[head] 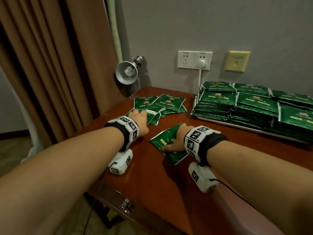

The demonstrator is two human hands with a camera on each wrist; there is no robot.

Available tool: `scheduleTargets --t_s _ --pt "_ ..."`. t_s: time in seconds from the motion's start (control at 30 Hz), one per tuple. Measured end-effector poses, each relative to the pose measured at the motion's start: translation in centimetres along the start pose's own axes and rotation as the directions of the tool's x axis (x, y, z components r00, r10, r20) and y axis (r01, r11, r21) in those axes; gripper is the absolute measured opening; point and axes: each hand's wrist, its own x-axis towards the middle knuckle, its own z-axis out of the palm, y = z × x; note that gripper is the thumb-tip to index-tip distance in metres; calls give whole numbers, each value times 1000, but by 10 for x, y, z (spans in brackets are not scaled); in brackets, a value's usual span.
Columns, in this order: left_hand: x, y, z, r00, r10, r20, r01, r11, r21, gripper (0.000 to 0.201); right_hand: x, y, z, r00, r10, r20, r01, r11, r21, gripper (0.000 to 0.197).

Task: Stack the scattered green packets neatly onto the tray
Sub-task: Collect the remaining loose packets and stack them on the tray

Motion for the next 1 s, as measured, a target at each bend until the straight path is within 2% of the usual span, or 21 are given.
scheduleTargets --t_s 0.1,0.17,0.27,0.37,0.5,0.53,0.57,0.63,0.73,0.87,1.0 --pt "24 -14 -2 998 -52 -37 52 999 -6 57 10 -6 -3 999 -46 5 46 998 -45 145" --pt "43 -14 -9 999 -28 -30 27 1000 -10 57 13 -4 -9 995 -97 -19 96 993 -70 129" --pt "69 5 -22 995 92 -47 -93 995 -25 62 14 9 -24 986 -157 -60 150 984 -100 93" --pt "95 39 -31 970 234 -68 -237 971 -27 67 16 27 -34 970 -210 -124 192 971 -141 72" --pt "135 71 -30 943 331 -14 -331 943 42 106 24 46 -31 938 -294 -184 269 951 -149 56" --pt "144 75 -27 937 349 21 -349 935 59 108 27 49 -30 928 -312 -203 287 947 -145 52" --pt "150 78 -24 931 360 54 -363 929 75 102 30 51 -30 922 -322 -213 296 944 -145 49" --pt "157 84 -17 919 386 83 -394 912 112 77 35 55 -30 916 -335 -220 308 940 -148 41" --pt "156 86 -17 896 443 37 -442 877 187 44 41 58 -29 906 -366 -213 345 929 -131 30" --pt "139 88 -37 882 467 -68 -451 877 168 41 36 60 -27 922 -332 -196 329 943 -52 35" --pt "96 87 -81 841 430 -329 -453 892 8 35 18 77 -32 934 -282 -222 300 953 50 13"
